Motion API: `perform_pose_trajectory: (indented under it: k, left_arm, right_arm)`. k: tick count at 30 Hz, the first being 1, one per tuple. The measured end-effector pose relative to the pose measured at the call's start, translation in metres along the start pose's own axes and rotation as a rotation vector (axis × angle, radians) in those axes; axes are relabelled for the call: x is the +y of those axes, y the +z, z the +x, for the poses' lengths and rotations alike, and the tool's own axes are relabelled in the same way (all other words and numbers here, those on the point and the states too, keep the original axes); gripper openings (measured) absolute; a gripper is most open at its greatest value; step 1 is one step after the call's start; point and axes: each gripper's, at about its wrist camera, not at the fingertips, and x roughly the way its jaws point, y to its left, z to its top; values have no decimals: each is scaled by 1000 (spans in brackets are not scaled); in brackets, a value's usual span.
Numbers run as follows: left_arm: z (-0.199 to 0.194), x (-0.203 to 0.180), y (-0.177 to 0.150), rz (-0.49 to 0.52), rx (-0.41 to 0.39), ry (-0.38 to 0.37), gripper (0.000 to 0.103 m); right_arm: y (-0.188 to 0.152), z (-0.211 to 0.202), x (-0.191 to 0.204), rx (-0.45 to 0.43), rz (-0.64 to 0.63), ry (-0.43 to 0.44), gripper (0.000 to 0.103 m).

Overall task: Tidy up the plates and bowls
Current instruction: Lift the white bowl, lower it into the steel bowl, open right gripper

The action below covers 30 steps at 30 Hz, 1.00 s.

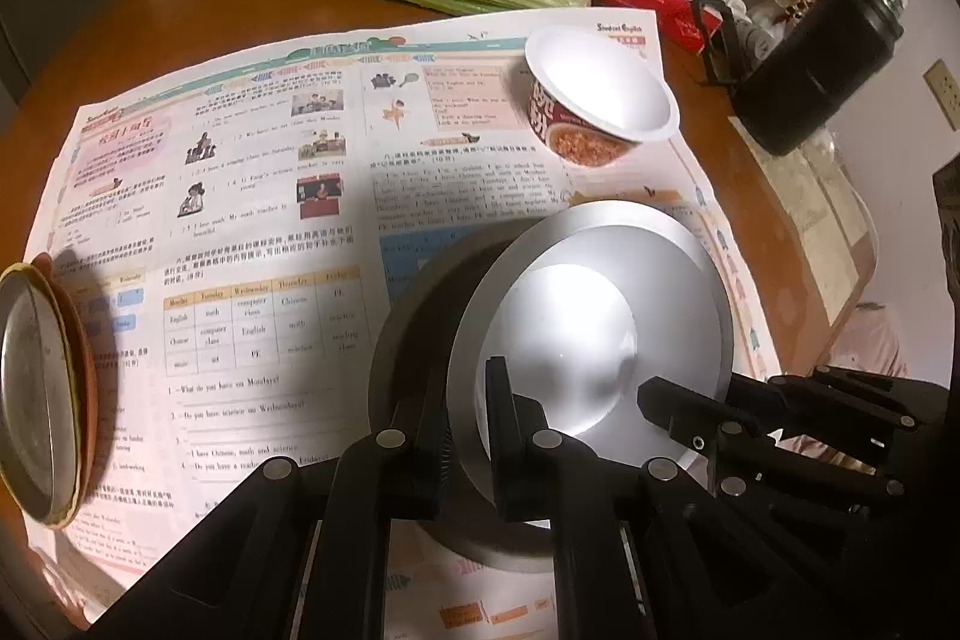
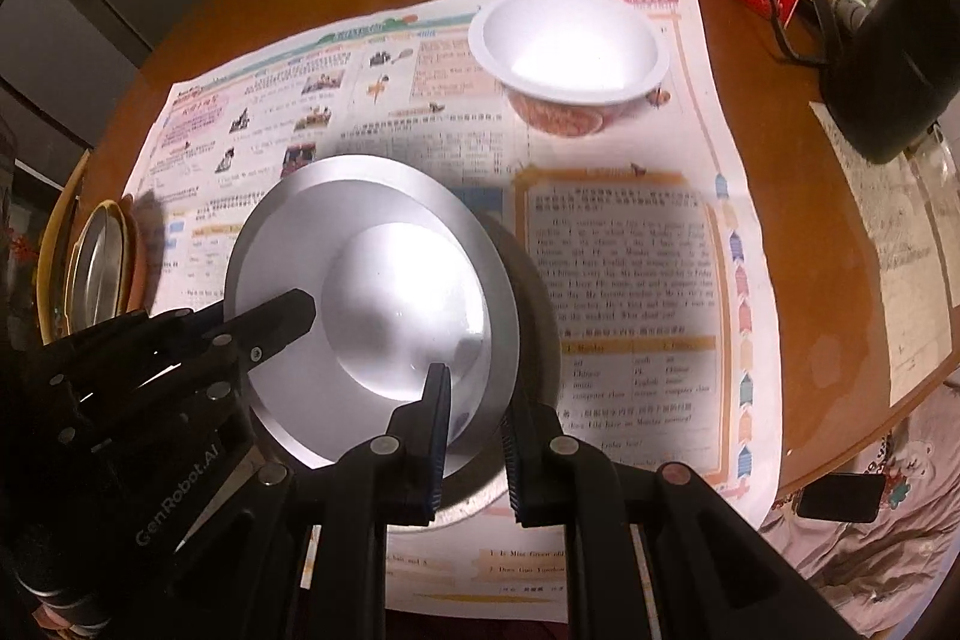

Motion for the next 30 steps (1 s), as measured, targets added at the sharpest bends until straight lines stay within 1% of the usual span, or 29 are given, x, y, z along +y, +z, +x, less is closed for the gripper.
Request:
perform_pose_trajectory:
  k: [4,6,8,11,15,17,18,19,20,24,30]
  left_arm:
    - [-4,-2,-2,1,-9,0,10]
    - [-6,-3,-2,6,-17,2,10]
    - [-5,-5,-2,13,-9,17,10]
    - [-1,-3,-3,10,8,20,10]
    - [3,-1,-5,1,32,26,11]
    - [3,0,-4,0,27,28,13]
    - [3,1,-4,-7,31,26,17]
    - [4,1,-3,-11,34,27,25]
    - [4,2,-3,-12,37,28,28]
    - [4,3,-1,-11,46,23,28]
    - [4,3,1,-14,41,23,29]
  right_arm:
    - [-3,3,-1,6,2,-6,16]
    - [-3,2,-1,-7,4,-15,17]
    - [-4,1,3,-7,-25,-35,18]
    - [-3,2,6,4,-42,-54,19]
    - [-3,7,6,28,-43,-45,19]
    - [-3,9,6,37,-40,-39,19]
    - [-1,10,5,37,-32,-32,19]
    - [0,11,4,36,-25,-26,19]
    - [1,12,4,41,-22,-22,19]
    - [3,15,7,65,-38,-44,19]
    - [4,15,7,58,-33,-51,19]
